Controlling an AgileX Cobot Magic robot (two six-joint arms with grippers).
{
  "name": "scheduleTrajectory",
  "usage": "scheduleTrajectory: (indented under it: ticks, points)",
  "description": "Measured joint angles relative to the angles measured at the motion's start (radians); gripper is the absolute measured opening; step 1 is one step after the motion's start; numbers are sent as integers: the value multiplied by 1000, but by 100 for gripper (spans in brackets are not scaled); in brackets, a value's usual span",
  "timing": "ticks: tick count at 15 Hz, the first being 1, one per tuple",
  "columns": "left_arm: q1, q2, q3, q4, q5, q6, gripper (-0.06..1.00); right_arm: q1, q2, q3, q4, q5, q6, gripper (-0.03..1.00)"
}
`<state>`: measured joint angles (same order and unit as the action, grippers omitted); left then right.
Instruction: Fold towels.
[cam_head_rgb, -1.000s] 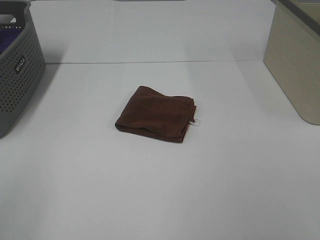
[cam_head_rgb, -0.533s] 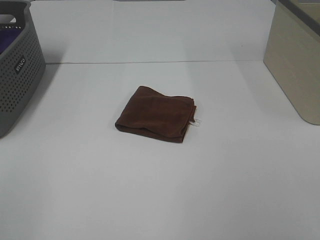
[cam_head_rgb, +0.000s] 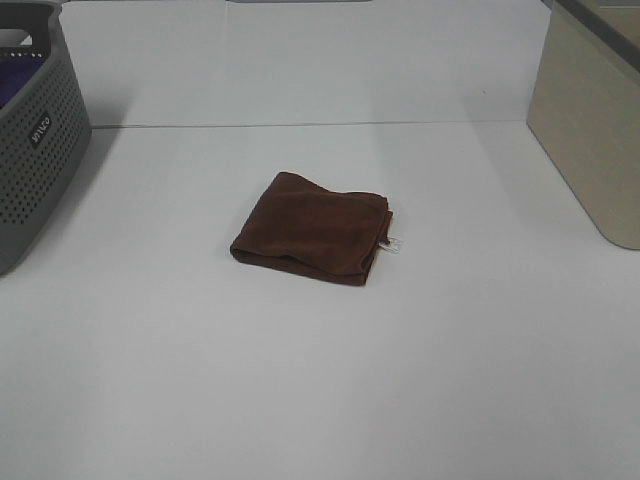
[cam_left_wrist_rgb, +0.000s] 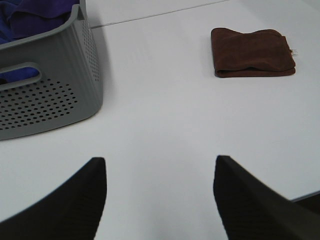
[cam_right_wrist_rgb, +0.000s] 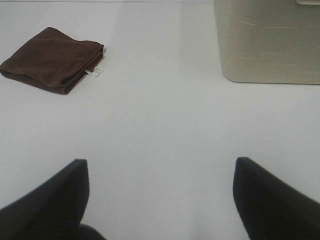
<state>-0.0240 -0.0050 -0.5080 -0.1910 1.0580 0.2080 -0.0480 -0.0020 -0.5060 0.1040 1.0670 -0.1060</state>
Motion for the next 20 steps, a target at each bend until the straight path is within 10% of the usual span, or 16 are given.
scheduleTrajectory:
  ticks: [20]
  points:
    - [18,0,0,8,0,0,60,39,-5,1,2,0,1,75]
